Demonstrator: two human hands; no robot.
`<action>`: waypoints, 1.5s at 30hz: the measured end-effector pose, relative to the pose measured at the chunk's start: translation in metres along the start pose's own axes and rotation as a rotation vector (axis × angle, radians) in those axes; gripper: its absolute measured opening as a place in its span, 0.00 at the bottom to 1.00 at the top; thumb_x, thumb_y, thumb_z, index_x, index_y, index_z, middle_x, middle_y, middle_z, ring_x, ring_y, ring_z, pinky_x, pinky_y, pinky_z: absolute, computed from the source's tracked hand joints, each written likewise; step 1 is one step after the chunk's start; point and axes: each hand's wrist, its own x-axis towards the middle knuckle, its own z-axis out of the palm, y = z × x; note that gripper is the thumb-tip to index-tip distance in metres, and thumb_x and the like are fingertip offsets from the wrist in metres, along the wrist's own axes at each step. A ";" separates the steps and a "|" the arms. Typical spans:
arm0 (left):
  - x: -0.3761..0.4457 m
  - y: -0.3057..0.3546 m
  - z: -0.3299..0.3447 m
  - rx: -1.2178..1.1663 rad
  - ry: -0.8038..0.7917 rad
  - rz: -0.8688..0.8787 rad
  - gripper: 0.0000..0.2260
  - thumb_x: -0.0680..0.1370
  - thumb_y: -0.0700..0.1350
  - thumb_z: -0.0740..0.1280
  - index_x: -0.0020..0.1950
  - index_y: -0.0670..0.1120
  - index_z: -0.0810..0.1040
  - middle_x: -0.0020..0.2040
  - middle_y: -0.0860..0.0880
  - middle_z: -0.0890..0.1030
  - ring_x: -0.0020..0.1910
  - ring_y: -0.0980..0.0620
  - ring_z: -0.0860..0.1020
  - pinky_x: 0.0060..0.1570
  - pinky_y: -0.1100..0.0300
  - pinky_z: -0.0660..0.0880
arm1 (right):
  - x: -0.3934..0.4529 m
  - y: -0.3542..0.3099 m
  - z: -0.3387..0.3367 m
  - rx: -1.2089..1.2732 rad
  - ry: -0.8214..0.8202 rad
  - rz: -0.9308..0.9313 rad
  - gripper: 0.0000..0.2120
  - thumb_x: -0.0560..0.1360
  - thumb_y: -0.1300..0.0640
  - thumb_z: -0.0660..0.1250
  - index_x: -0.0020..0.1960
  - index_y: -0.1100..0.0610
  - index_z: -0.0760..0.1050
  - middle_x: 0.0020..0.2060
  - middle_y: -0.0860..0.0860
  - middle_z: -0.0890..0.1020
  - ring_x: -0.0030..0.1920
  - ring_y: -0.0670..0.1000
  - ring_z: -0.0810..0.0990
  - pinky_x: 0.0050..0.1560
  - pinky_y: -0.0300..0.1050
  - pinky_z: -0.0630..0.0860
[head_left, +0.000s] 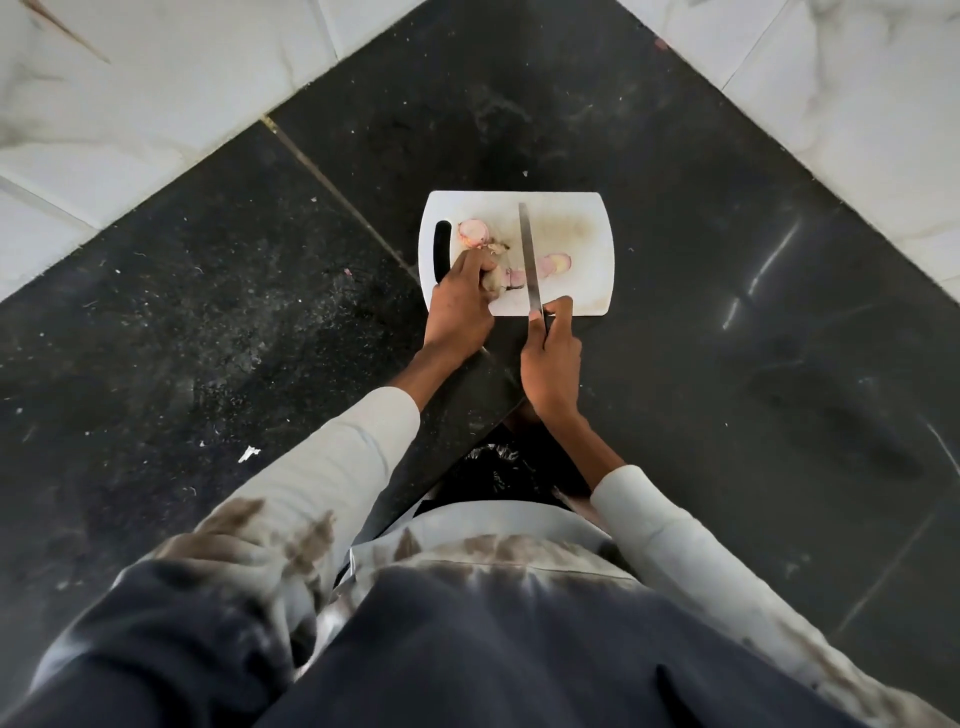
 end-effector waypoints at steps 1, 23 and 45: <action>0.000 0.002 0.000 -0.006 0.004 -0.011 0.16 0.76 0.30 0.66 0.58 0.48 0.73 0.57 0.51 0.80 0.52 0.48 0.81 0.51 0.45 0.83 | 0.004 -0.001 -0.001 0.013 -0.004 0.000 0.06 0.87 0.53 0.58 0.60 0.55 0.66 0.29 0.50 0.74 0.27 0.50 0.73 0.28 0.46 0.67; -0.003 0.034 0.011 -0.021 0.115 -0.309 0.21 0.81 0.58 0.72 0.68 0.51 0.73 0.42 0.49 0.85 0.41 0.48 0.84 0.42 0.51 0.81 | 0.032 0.013 -0.019 0.065 -0.199 -0.084 0.05 0.87 0.50 0.58 0.57 0.51 0.65 0.31 0.51 0.75 0.26 0.46 0.69 0.29 0.42 0.66; 0.001 0.025 -0.007 0.254 -0.176 0.085 0.25 0.78 0.44 0.71 0.74 0.57 0.75 0.62 0.53 0.77 0.56 0.46 0.81 0.53 0.48 0.81 | 0.027 0.011 -0.050 0.123 -0.261 0.006 0.07 0.87 0.51 0.58 0.57 0.55 0.67 0.37 0.58 0.79 0.37 0.54 0.76 0.36 0.49 0.72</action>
